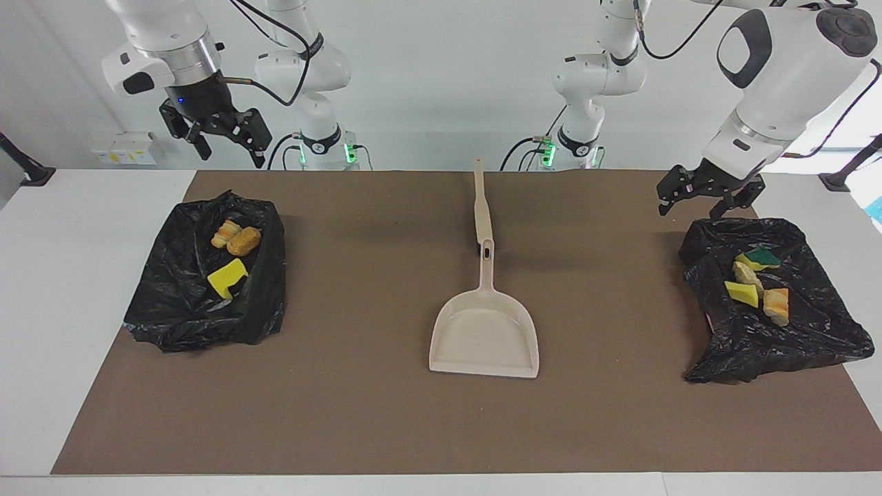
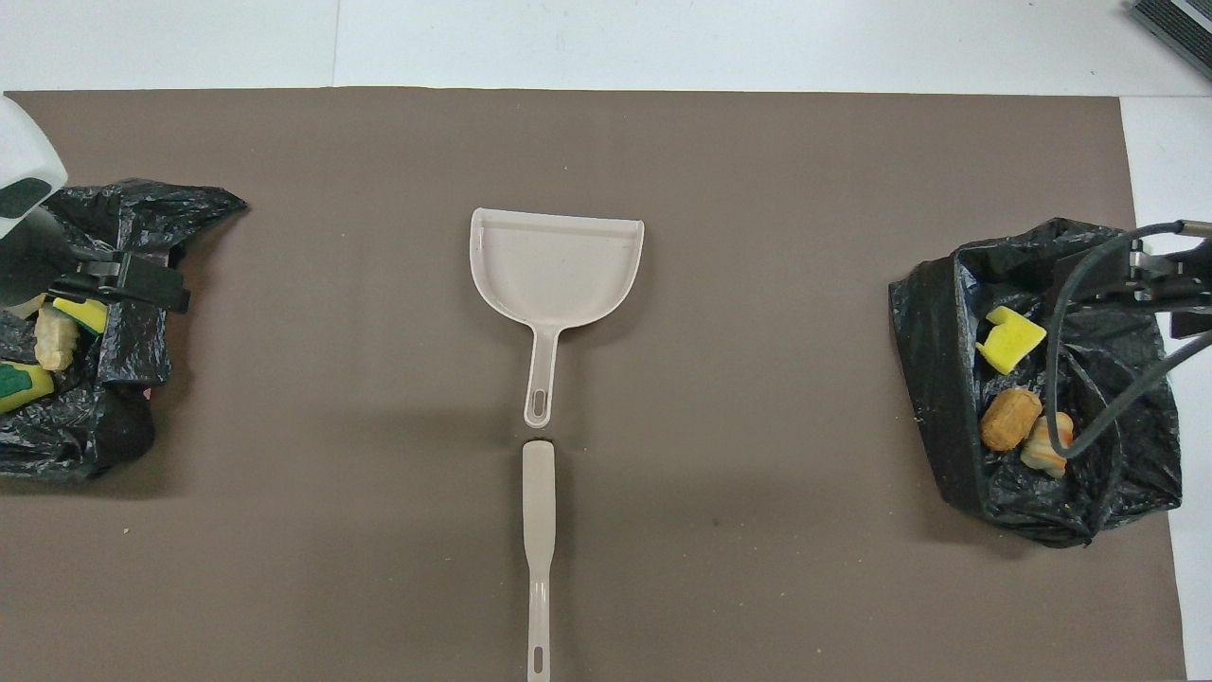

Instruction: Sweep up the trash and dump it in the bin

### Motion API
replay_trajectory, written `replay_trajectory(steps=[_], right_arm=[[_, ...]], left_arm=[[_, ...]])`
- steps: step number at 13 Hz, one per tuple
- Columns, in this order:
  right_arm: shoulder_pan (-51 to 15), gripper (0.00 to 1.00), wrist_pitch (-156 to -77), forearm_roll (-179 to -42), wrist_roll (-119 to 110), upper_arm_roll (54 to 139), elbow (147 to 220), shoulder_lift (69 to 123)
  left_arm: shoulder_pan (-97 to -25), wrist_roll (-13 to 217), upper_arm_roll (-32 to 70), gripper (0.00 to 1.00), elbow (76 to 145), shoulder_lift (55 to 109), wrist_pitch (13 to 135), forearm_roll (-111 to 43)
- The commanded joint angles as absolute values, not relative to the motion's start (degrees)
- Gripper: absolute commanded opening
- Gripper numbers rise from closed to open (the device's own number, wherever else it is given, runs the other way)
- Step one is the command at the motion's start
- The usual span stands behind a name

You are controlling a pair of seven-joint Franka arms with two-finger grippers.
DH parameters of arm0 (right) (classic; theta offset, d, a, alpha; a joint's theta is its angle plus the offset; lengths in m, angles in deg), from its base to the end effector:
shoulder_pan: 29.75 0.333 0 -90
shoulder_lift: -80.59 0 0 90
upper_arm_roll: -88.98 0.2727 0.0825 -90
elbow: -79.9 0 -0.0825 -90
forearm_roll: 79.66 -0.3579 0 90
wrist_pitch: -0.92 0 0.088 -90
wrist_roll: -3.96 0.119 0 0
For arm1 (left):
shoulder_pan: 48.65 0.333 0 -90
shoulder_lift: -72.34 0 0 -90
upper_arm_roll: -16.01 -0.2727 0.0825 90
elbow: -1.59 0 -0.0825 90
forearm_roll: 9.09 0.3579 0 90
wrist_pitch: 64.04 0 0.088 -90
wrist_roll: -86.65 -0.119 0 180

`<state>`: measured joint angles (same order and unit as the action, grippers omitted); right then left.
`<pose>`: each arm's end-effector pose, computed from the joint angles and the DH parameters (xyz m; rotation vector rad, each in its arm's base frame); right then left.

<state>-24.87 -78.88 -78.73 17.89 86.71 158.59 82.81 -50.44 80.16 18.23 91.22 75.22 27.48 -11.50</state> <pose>0.5186 0.0219 0.6197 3.1057 -0.3120 -0.0259 0.5416 -0.0424 0.5476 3.0844 -0.2811 -0.0252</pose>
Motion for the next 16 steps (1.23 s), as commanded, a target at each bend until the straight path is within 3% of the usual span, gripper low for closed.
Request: replay_trajectory(steps=[1, 10, 16], right_arm=[[-25.4, 1.0, -77.8, -79.7, 16.4, 86.9, 158.7, 82.5], [-25.4, 1.0, -77.7, -81.0, 16.8, 86.7, 159.5, 82.0], [-25.4, 1.0, -77.7, -81.0, 16.6, 86.7, 159.7, 81.8]], left_arm=[[-50.7, 78.6, 17.3, 1.0, 92.4, 71.8, 23.8, -11.4], [-50.8, 79.9, 17.6, 1.0, 94.9, 67.9, 24.1, -9.2], [-50.5, 79.7, 17.7, 1.0, 94.2, 68.1, 23.4, -9.4]])
